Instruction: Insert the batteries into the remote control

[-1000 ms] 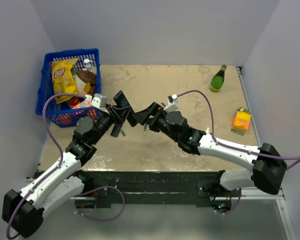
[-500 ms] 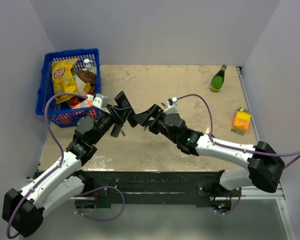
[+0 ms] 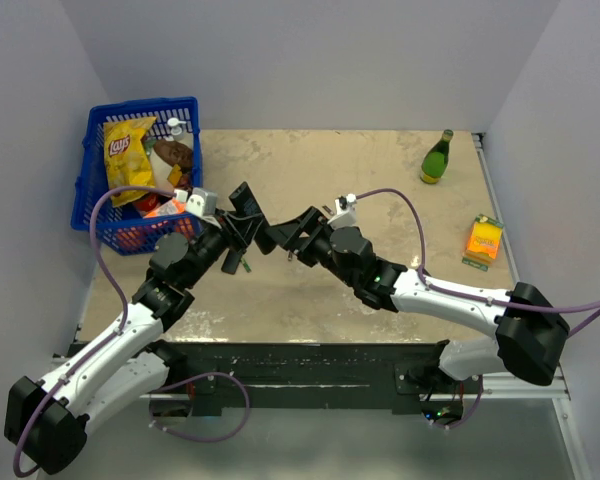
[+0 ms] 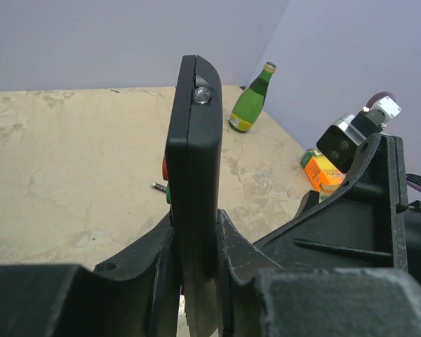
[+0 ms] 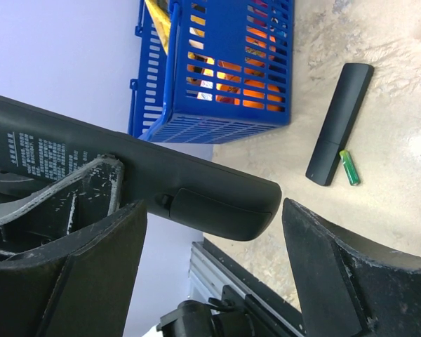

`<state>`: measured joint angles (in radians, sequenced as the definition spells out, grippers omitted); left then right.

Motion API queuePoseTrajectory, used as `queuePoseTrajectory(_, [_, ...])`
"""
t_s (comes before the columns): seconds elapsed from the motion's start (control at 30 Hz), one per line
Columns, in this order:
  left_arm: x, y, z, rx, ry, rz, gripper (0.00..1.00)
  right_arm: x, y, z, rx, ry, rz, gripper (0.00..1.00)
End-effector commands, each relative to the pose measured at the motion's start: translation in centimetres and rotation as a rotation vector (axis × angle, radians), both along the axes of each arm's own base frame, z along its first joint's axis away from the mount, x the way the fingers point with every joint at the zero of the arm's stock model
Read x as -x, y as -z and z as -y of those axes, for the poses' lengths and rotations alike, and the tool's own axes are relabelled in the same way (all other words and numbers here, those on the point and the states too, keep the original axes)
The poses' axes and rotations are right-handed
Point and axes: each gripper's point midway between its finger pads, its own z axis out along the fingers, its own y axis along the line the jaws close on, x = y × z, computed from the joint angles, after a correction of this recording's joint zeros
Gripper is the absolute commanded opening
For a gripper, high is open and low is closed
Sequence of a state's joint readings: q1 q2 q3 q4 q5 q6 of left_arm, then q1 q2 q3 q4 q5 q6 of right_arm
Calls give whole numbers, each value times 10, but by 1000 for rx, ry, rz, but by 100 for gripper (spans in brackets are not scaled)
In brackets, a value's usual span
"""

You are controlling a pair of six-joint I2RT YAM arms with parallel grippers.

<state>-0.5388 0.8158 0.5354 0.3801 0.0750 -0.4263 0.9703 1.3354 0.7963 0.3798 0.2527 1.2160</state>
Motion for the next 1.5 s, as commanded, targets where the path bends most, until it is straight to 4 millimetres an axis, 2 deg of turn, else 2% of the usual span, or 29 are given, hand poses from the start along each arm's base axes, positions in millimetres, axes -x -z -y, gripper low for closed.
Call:
queuePoseTrajectory(0.0, [1, -36, 1, 45, 10, 105, 0, -6, -17, 0, -59, 39, 24, 80])
queuePoseTrajectory(0.33, [4, -37, 2, 55, 24, 107, 0, -5, -3, -7, -53, 17, -2, 78])
queuePoseTrajectory(0.67, [5, -37, 5, 60, 41, 111, 0, -8, -4, -3, -62, 48, -5, 77])
queuePoseTrajectory(0.8, [8, -37, 8, 60, 62, 120, 0, -10, -1, -2, -37, 58, -29, 74])
queuePoseTrajectory(1.07, [15, -44, 12, 54, 102, 179, 0, -6, 21, -12, 35, 22, -118, 69])
queuePoseTrajectory(1.2, [16, -47, 10, 56, 98, 204, 0, -1, 29, -17, 43, -7, -153, 61])
queuePoseTrajectory(1.37, [13, -39, 8, 59, 80, 202, 0, 0, 46, -17, 70, -3, -198, 51])
queuePoseTrajectory(1.47, [8, -33, 5, 62, 51, 187, 0, 2, 56, -17, 74, -7, -228, 49])
